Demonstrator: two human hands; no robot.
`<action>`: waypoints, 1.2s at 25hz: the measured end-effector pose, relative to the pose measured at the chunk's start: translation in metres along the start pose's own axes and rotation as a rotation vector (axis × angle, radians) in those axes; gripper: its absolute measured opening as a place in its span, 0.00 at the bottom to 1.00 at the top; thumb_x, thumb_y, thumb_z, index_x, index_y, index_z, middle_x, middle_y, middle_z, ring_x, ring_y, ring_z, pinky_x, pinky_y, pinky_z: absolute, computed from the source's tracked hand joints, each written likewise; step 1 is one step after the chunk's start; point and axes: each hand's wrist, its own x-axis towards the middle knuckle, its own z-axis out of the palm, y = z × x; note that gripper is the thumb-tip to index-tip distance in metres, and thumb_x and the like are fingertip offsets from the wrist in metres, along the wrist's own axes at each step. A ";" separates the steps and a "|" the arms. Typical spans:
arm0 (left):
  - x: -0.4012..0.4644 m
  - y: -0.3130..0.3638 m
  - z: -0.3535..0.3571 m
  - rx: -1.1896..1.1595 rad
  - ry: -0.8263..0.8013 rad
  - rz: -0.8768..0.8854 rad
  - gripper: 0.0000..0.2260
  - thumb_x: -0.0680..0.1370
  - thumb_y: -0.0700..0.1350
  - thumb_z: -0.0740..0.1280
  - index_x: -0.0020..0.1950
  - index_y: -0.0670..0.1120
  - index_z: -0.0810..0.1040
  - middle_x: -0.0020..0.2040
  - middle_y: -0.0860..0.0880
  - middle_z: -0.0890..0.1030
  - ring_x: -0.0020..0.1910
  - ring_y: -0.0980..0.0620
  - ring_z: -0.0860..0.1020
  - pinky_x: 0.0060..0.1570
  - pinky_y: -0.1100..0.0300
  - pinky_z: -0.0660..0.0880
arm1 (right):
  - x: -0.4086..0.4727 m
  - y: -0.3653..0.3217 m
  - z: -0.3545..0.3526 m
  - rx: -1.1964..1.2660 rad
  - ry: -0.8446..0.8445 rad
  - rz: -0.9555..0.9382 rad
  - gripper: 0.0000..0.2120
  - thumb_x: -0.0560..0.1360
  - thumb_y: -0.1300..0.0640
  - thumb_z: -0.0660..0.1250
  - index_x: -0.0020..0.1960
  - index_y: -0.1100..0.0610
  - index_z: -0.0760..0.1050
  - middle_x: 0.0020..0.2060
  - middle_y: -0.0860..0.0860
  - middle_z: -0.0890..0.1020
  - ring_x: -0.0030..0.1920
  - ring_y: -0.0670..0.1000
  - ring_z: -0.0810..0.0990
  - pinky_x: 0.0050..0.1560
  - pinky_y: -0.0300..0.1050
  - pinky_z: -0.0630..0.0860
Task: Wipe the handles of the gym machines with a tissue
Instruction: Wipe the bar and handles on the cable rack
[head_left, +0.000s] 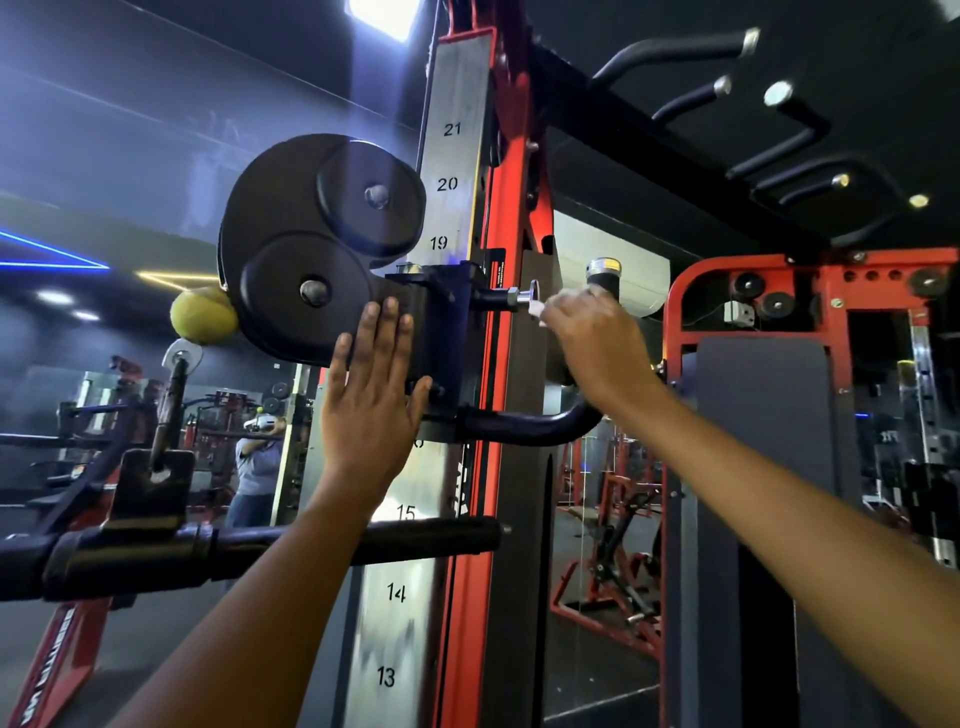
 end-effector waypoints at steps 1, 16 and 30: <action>-0.001 -0.001 0.000 0.001 0.002 0.000 0.29 0.81 0.54 0.48 0.78 0.40 0.53 0.79 0.43 0.49 0.77 0.49 0.35 0.75 0.53 0.34 | 0.011 0.008 0.001 -0.083 -0.069 -0.038 0.15 0.68 0.67 0.71 0.54 0.61 0.79 0.51 0.59 0.82 0.55 0.58 0.80 0.62 0.51 0.71; -0.001 -0.001 0.000 0.005 0.012 0.011 0.29 0.81 0.55 0.46 0.78 0.41 0.51 0.79 0.42 0.52 0.78 0.48 0.40 0.75 0.52 0.37 | 0.032 0.046 -0.012 -0.007 -0.151 0.050 0.08 0.77 0.67 0.61 0.54 0.66 0.75 0.55 0.59 0.74 0.56 0.56 0.73 0.50 0.46 0.74; -0.002 -0.001 -0.006 0.038 -0.019 0.015 0.29 0.81 0.56 0.44 0.78 0.41 0.48 0.79 0.42 0.49 0.78 0.48 0.39 0.75 0.52 0.36 | -0.018 0.045 -0.002 0.013 -0.296 -0.224 0.10 0.69 0.63 0.72 0.50 0.61 0.81 0.54 0.57 0.80 0.61 0.56 0.76 0.61 0.44 0.72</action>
